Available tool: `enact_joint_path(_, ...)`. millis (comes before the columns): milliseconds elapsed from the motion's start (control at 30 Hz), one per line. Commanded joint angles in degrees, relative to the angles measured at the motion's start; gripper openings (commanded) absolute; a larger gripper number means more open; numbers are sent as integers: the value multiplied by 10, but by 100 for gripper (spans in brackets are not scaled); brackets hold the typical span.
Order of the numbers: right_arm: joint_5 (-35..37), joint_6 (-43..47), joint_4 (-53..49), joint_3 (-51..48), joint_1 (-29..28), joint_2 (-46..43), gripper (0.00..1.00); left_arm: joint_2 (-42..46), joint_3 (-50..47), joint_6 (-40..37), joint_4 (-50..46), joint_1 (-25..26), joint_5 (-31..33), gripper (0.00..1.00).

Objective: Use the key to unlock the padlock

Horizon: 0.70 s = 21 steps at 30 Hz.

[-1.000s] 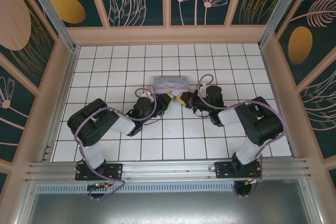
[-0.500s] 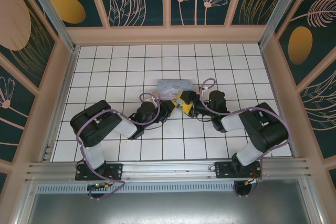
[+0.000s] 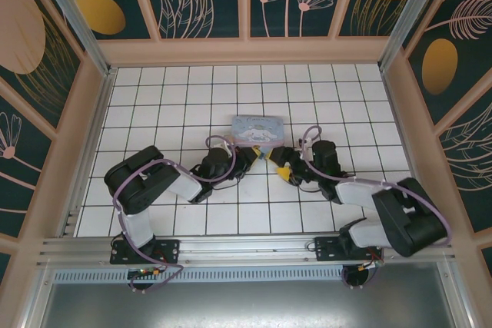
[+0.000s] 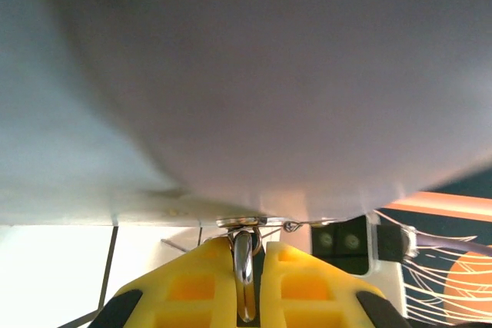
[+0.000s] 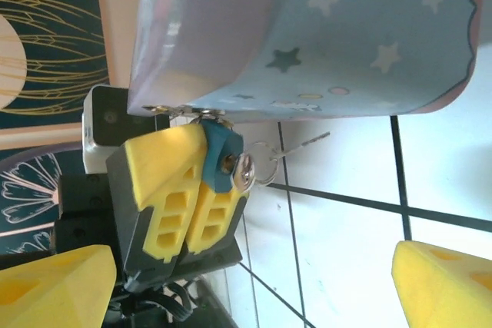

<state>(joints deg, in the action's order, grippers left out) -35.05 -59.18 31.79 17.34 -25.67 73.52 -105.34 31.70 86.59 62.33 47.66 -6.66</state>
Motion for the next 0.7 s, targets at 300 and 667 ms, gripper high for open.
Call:
enact_joint_path(300,203,279,-317,160,-47,-73,84,56,59,-85,-129,-8,-12,0)
enact_joint_path(667,393,394,-360,185,-140,-71,56,56,60,-89,-143,-8,-16,0)
